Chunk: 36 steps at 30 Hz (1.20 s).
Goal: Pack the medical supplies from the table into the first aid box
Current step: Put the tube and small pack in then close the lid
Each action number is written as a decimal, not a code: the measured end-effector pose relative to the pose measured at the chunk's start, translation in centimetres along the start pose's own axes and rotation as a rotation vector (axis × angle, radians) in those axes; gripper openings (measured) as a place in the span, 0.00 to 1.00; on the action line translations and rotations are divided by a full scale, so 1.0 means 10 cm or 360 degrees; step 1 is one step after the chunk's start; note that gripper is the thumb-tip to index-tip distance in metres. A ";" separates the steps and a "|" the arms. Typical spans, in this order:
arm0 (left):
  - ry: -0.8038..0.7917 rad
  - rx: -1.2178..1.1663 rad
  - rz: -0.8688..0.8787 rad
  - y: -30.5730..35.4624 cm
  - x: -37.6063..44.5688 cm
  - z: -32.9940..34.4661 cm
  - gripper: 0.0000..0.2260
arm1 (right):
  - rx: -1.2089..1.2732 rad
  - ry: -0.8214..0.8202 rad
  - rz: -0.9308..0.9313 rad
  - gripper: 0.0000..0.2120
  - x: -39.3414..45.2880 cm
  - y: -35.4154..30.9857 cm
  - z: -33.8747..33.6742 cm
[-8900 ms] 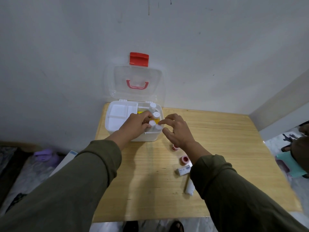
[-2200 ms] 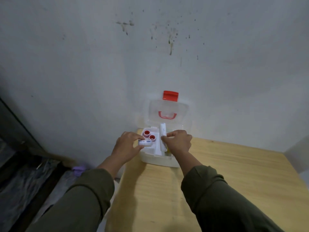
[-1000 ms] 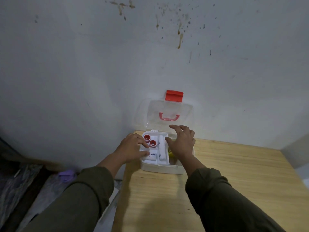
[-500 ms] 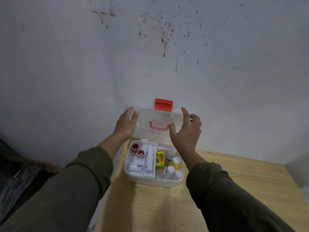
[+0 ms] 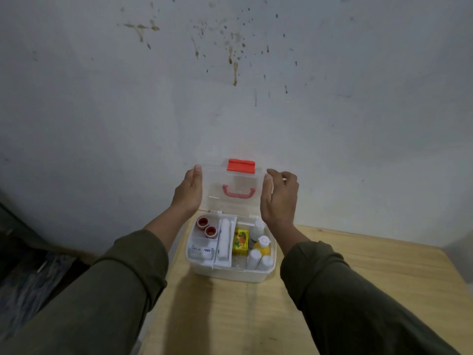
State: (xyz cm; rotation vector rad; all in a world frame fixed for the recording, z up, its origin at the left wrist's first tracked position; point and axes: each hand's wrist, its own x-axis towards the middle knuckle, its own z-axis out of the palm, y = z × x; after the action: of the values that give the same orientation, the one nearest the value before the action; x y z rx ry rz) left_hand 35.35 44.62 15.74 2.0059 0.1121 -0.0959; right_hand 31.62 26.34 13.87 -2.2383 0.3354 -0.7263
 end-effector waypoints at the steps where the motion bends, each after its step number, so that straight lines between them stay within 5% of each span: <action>1: 0.0005 0.0019 -0.0003 0.01 -0.05 -0.01 0.29 | 0.0031 0.0004 0.0011 0.16 -0.05 0.00 -0.01; 22: -0.0368 0.0201 0.0033 -0.97 -0.94 -0.04 0.26 | -0.0067 -0.0489 0.0223 0.23 -1.62 0.19 -0.18; 36: -0.0284 0.0234 0.0248 -1.06 -0.96 0.03 0.20 | -0.0277 -0.0455 -0.0066 0.14 -1.64 0.22 -0.17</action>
State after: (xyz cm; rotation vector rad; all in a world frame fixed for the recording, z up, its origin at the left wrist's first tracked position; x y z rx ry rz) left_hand 24.51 48.50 7.19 2.1344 -0.1692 -0.1872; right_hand 17.34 31.06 6.67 -2.4805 0.2187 -0.4010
